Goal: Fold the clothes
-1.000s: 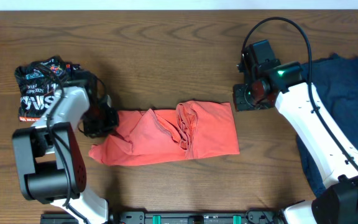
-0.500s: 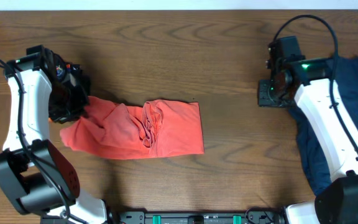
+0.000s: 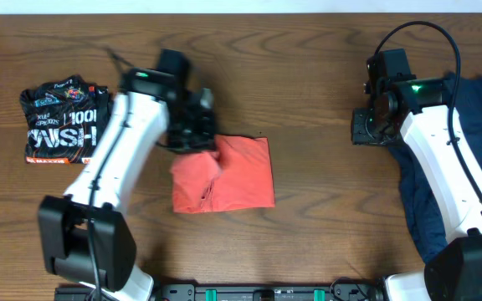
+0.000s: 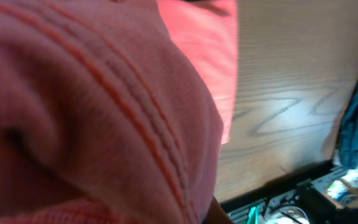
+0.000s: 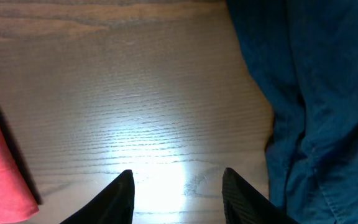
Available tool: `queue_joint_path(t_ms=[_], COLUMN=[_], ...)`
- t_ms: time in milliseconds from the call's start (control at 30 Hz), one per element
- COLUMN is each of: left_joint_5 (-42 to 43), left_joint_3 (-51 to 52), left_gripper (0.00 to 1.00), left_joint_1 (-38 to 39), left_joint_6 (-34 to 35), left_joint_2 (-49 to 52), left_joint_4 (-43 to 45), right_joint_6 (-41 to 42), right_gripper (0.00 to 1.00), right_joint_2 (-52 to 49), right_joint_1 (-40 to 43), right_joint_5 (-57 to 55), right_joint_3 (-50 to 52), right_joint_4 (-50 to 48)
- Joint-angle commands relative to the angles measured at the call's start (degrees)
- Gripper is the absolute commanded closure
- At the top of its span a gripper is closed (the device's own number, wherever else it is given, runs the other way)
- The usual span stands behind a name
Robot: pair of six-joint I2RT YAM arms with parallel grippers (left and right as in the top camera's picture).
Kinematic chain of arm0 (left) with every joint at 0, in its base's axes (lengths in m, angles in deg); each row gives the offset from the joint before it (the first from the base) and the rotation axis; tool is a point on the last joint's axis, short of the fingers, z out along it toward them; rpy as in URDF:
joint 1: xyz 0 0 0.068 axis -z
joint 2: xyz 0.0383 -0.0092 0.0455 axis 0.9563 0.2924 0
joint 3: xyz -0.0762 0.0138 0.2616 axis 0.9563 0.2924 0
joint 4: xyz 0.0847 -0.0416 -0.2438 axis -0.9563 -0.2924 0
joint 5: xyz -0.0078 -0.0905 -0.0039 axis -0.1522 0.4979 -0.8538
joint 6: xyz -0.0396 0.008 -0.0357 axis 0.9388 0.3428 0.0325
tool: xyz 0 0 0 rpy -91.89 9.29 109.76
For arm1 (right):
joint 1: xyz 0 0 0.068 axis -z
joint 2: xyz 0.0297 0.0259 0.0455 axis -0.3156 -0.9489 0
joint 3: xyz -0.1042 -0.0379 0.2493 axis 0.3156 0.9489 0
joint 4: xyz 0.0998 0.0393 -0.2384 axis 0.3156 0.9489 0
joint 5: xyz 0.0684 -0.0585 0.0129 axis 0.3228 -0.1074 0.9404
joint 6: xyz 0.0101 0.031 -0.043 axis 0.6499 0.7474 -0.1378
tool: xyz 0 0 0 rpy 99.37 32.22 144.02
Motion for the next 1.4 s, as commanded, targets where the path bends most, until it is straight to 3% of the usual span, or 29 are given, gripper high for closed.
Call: queue_joint_path(t_ms=[0, 133, 300, 433, 567, 667, 800, 1000, 1367], left_joint_5=[-5.44, -6.51, -3.63, -3.89, -7.80, -9.35, -9.33, -9.29, -9.38], left_joint_3=[-0.90, -0.90, -1.05, -2.60, -3.32, -3.30, -2.34, -1.90, -1.79], left_gripper=[0.89, 0.66, 0.49, 0.47, 0.47, 0.43, 0.43, 0.43, 0.43], left_joint_1=[4.94, 9.31, 11.80, 8.94, 1.57, -3.76, -7.98, -7.74, -7.15], left_joint_6=[7.10, 8.24, 7.54, 1.07, 1.16, 1.14, -0.24, -3.69, -3.82], left_joint_2=[1.22, 3.43, 3.82, 1.44, -1.90, -2.27, 0.22, 6.97, 19.50], left_joint_4=[1.49, 4.26, 8.15, 6.97, 7.19, 10.16, 15.41, 17.18, 7.61], right_joint_6=[0.09, -0.35, -0.37, -6.80, -18.14, -20.76, -20.24, -18.21, -14.64], right_gripper=[0.56, 0.56, 0.55, 0.56, 0.57, 0.56, 0.56, 0.56, 0.59], right_joint_2=[-0.15, -0.15, -0.15, -0.15, -0.17, -0.39, -1.38, -4.76, -15.69], right_joint_1=[0.31, 0.31, 0.31, 0.02, -1.62, -3.91, -9.20, -18.16, -27.74], right_joint_5=[-0.74, -0.72, -0.17, 8.98, 25.73, 32.63, 33.11, 33.16, 32.81], right_joint_3=[-0.20, -0.20, -0.20, -0.20, -0.20, -0.17, 0.07, 1.27, 5.77], right_joint_4=[0.37, 0.44, 0.42, -0.22, -0.57, -0.92, -0.96, -1.40, -7.54])
